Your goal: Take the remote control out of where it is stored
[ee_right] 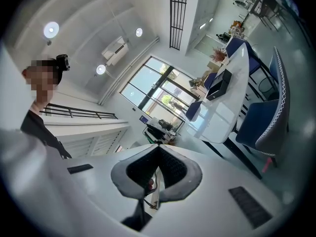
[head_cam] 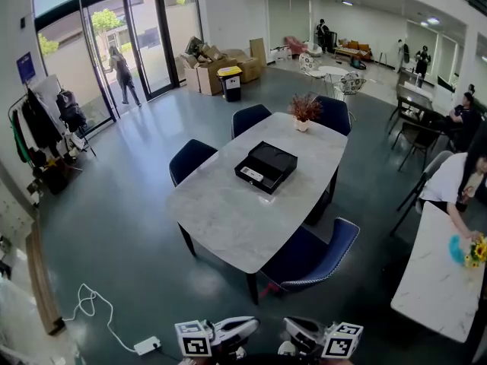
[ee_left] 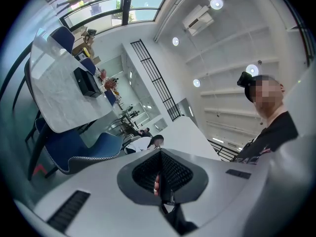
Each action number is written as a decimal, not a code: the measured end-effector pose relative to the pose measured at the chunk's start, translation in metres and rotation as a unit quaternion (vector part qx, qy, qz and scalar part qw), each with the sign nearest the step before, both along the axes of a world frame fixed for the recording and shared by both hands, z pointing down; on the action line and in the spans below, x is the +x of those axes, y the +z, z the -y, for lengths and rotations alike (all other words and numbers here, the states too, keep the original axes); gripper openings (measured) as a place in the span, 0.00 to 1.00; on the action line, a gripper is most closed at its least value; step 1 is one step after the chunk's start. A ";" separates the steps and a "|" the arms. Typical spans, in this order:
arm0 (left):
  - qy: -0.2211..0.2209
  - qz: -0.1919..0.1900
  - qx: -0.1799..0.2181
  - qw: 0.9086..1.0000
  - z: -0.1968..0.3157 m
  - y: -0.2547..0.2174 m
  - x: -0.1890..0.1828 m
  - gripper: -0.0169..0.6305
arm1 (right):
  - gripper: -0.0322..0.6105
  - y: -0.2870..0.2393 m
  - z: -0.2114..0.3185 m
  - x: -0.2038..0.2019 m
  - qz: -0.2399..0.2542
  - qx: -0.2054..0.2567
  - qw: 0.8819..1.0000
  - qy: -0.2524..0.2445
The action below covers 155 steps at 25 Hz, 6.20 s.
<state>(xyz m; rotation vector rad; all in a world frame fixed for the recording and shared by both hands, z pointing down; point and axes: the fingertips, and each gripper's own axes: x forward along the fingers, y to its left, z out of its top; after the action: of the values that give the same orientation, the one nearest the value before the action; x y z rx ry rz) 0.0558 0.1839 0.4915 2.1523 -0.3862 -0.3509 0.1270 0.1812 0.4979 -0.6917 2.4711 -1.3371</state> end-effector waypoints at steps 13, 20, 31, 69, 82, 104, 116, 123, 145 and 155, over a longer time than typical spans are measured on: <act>0.003 0.002 0.014 1.000 -0.003 -0.003 -0.013 0.03 | 0.06 0.000 -0.003 -0.015 0.003 0.004 1.000 -0.002; 0.004 0.008 0.019 1.000 -0.006 -0.004 -0.026 0.03 | 0.06 -0.002 -0.004 -0.023 -0.017 0.011 1.000 0.004; 0.010 0.001 0.028 1.000 -0.006 -0.010 -0.054 0.03 | 0.06 -0.007 -0.004 -0.051 -0.013 0.017 1.000 0.007; -0.065 -0.005 0.002 0.998 0.036 0.008 -0.136 0.04 | 0.06 0.004 0.057 -0.122 -0.024 0.015 0.999 -0.039; -0.108 0.001 -0.006 0.994 0.135 0.014 -0.104 0.03 | 0.06 0.010 0.157 -0.098 0.020 -0.013 0.996 -0.091; -0.187 0.038 -0.036 0.981 0.213 0.016 -0.071 0.04 | 0.06 0.028 0.251 -0.076 0.049 -0.052 0.982 -0.177; -0.196 0.043 -0.030 0.979 0.243 0.013 -0.075 0.03 | 0.06 0.019 0.316 -0.058 0.035 -0.015 0.989 -0.143; -0.157 0.032 -0.033 0.987 0.266 0.017 -0.095 0.03 | 0.06 0.008 0.373 -0.053 0.013 0.015 0.998 -0.068; -0.184 -0.004 -0.097 0.978 0.276 0.066 -0.186 0.03 | 0.08 0.106 0.658 -0.075 -0.352 0.017 0.934 -0.068; -0.225 0.009 -0.134 0.965 0.270 0.085 -0.226 0.03 | 0.23 0.194 0.716 -0.076 -0.488 -0.051 0.862 -0.128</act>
<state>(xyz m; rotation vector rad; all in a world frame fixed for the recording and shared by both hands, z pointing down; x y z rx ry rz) -0.1700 -0.0857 0.5768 1.7914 -0.8870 -0.5015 0.0511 -0.5350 0.6916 -1.3769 3.3750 -1.4314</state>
